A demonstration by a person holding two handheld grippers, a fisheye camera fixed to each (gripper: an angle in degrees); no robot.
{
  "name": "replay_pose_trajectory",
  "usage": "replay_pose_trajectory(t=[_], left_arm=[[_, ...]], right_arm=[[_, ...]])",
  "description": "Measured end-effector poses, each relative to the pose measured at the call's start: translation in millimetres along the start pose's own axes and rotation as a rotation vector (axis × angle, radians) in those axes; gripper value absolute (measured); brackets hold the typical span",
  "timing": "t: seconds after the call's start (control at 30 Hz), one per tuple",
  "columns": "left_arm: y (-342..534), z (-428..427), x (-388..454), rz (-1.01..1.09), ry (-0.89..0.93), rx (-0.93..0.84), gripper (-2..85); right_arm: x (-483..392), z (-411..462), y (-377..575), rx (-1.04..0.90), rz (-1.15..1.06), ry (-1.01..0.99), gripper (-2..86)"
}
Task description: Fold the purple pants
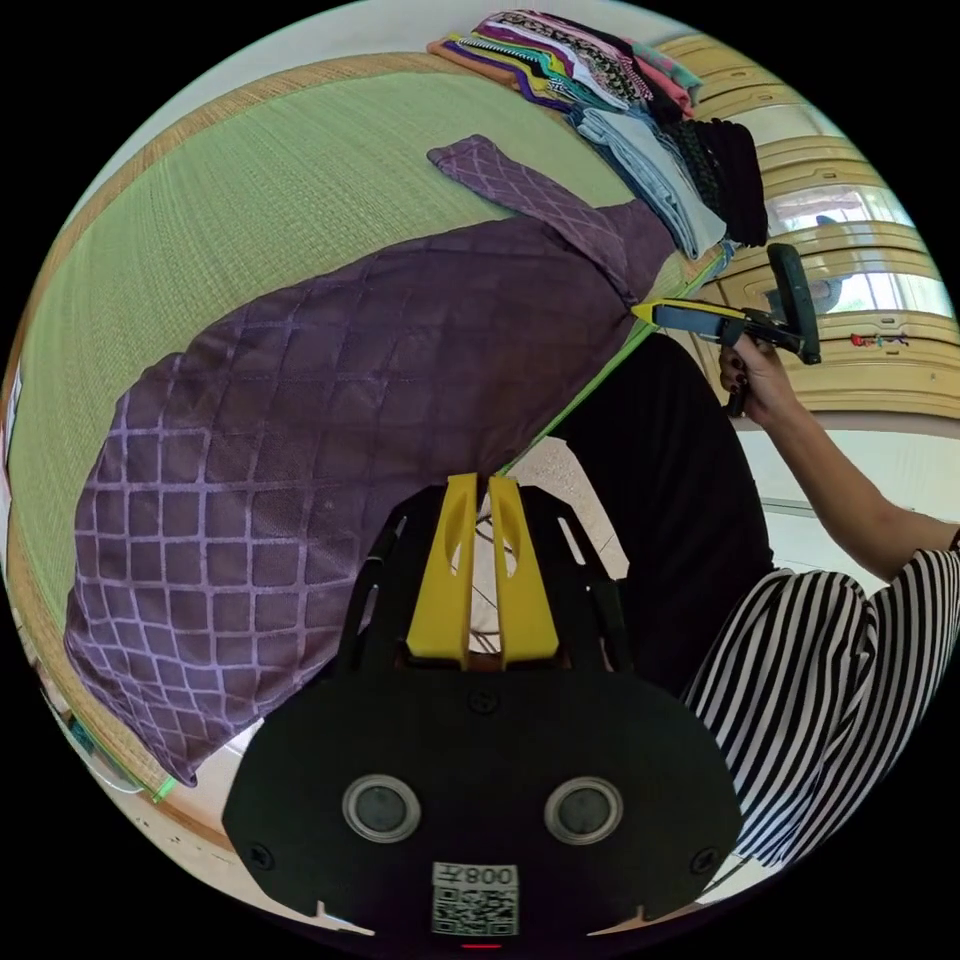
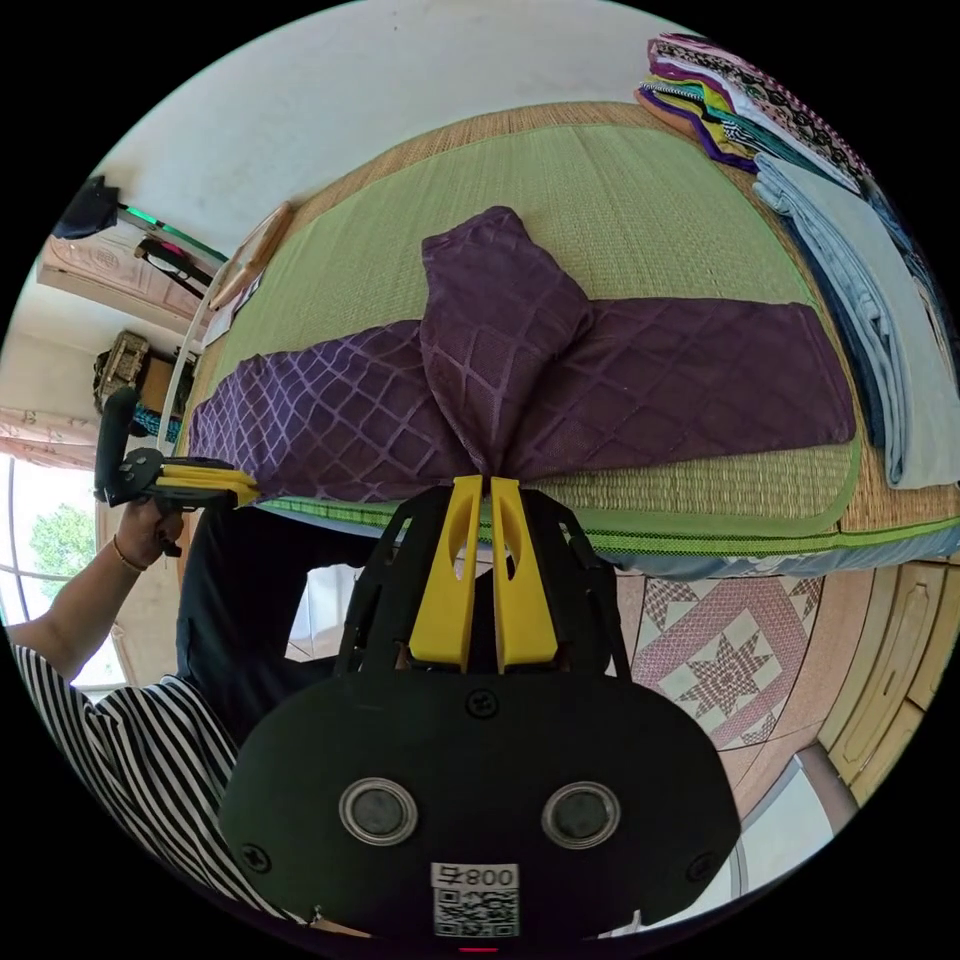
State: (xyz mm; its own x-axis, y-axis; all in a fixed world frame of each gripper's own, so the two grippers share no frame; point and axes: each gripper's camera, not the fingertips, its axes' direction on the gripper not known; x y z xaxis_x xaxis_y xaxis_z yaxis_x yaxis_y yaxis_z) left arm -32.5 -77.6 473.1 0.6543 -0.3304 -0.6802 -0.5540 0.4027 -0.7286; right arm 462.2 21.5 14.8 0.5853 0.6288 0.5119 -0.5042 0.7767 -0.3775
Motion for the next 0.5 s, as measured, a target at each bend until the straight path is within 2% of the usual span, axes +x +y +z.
replay_pose_trajectory(t=[0.2,0.5], left_arm=[[-30,-7,5,0.012,0.085,0.085,3.1],[-154,12,10,-0.012,0.269,0.163,6.5]], right_arm=[[7,-34,18,0.054,-0.031,-0.009,1.3],[38,-62,32,0.024,-0.006,-0.079,1.3]])
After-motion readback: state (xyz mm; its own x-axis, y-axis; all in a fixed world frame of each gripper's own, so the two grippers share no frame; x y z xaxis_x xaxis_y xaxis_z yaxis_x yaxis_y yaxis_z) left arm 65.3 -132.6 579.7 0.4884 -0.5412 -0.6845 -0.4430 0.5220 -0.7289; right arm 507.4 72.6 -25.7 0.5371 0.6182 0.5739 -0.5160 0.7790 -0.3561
